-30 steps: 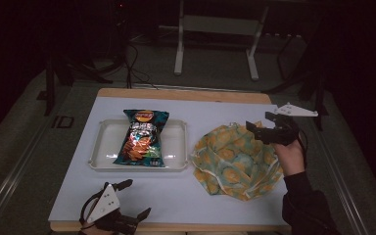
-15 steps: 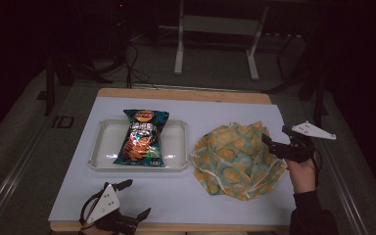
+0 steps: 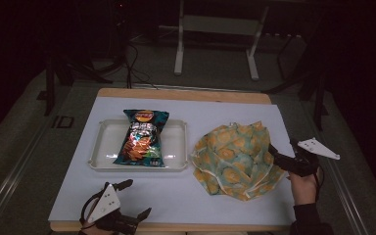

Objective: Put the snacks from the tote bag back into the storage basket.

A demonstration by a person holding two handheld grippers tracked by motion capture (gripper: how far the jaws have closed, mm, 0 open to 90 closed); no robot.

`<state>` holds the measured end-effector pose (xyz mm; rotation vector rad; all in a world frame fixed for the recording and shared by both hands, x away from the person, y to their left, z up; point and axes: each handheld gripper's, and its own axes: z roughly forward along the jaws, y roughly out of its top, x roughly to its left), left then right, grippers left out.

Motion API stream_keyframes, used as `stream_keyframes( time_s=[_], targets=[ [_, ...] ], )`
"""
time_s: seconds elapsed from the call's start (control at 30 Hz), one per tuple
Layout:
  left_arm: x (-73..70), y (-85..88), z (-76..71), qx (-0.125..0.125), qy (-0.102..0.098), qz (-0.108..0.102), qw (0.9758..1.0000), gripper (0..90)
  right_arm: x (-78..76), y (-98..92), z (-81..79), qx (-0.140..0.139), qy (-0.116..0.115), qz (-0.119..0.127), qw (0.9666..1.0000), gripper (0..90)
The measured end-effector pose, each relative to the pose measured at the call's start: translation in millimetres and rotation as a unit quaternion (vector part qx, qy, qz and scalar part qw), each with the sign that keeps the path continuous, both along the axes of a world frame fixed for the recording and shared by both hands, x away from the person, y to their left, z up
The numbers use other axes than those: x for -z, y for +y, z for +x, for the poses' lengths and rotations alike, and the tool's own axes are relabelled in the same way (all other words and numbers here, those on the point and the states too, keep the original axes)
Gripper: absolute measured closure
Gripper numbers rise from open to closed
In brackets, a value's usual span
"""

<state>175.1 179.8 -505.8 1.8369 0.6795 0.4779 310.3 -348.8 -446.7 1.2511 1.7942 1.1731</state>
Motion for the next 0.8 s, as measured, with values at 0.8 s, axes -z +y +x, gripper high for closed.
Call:
stream_keyframes(
  time_s=[0.8],
  targets=[
    [-1.3, 1.6, -0.9, 0.003, -0.002, -0.003, 1.0000, 0.1, 22.9, -6.9, -6.3, 0.031, -0.035, -0.020, 0.9987, 14.1]
  ],
)
